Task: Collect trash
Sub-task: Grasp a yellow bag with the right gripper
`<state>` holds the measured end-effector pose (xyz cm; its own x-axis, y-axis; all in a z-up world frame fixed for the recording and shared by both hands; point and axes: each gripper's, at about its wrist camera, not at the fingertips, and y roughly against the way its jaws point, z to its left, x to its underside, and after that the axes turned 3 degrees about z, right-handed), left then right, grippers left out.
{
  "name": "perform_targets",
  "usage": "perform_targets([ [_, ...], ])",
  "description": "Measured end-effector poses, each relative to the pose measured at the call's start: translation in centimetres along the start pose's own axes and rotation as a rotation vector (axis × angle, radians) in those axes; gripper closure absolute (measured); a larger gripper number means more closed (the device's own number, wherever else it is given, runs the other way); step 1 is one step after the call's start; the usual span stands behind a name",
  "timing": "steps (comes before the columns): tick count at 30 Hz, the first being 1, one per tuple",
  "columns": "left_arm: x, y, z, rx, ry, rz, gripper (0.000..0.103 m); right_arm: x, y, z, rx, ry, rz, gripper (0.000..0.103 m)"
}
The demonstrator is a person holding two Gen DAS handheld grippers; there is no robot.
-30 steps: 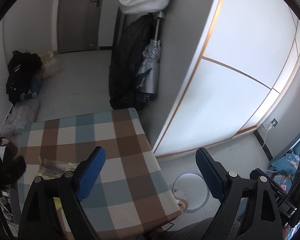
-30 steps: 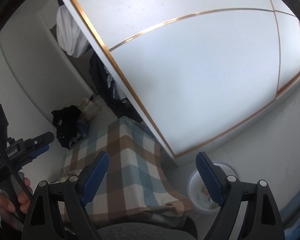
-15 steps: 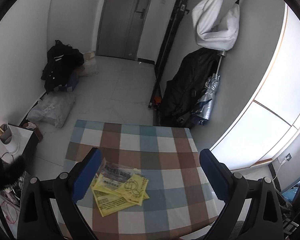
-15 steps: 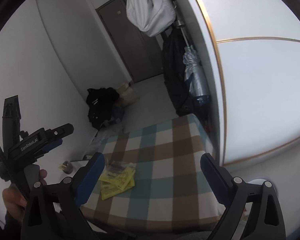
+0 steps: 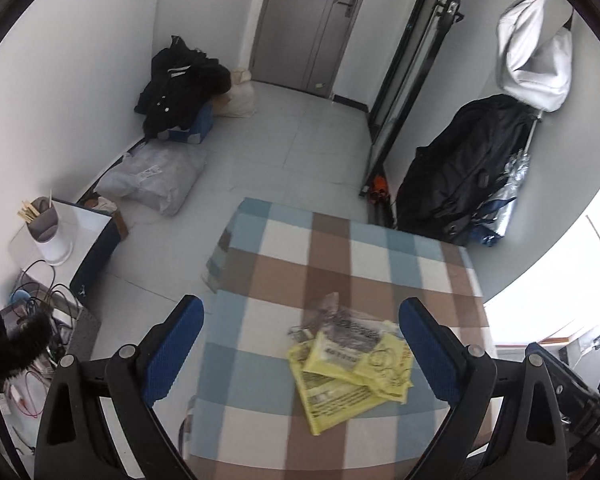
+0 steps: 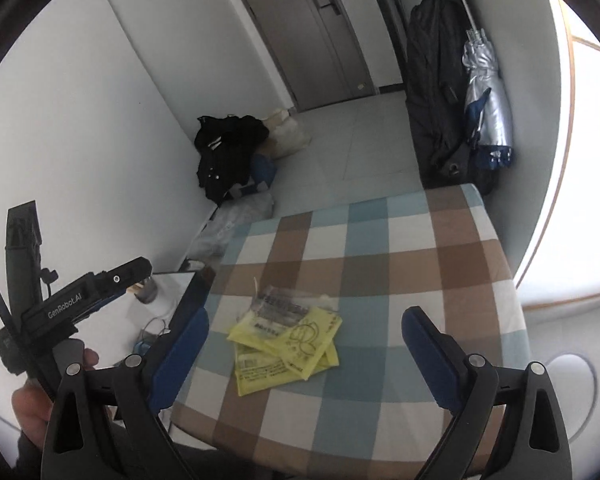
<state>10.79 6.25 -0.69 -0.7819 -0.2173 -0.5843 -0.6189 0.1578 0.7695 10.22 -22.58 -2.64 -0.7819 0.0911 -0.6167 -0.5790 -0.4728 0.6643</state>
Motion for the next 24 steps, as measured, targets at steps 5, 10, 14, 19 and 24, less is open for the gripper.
perform_targets([
  [5, -0.7, -0.5, 2.0, 0.018, 0.052, 0.027, 0.006, -0.6, -4.5, 0.7, 0.000, -0.016, 0.072, 0.005],
  [10, -1.3, -0.9, 4.0, 0.010, 0.097, 0.037, 0.006, -0.2, -8.7, 1.4, 0.048, 0.017, 0.176, 0.005],
  [14, -1.3, -1.3, 5.3, -0.005, 0.129, 0.055, 0.006, 0.2, -11.0, 1.5, 0.074, 0.027, 0.242, 0.005],
  [19, -1.3, -1.9, 6.6, -0.003, 0.176, 0.089, 0.006, 0.6, -13.6, 1.9, 0.099, 0.026, 0.305, 0.005],
  [24, -1.3, -2.2, 7.2, -0.009, 0.206, 0.109, 0.006, 1.3, -15.6, 2.7, 0.148, 0.062, 0.348, 0.005],
])
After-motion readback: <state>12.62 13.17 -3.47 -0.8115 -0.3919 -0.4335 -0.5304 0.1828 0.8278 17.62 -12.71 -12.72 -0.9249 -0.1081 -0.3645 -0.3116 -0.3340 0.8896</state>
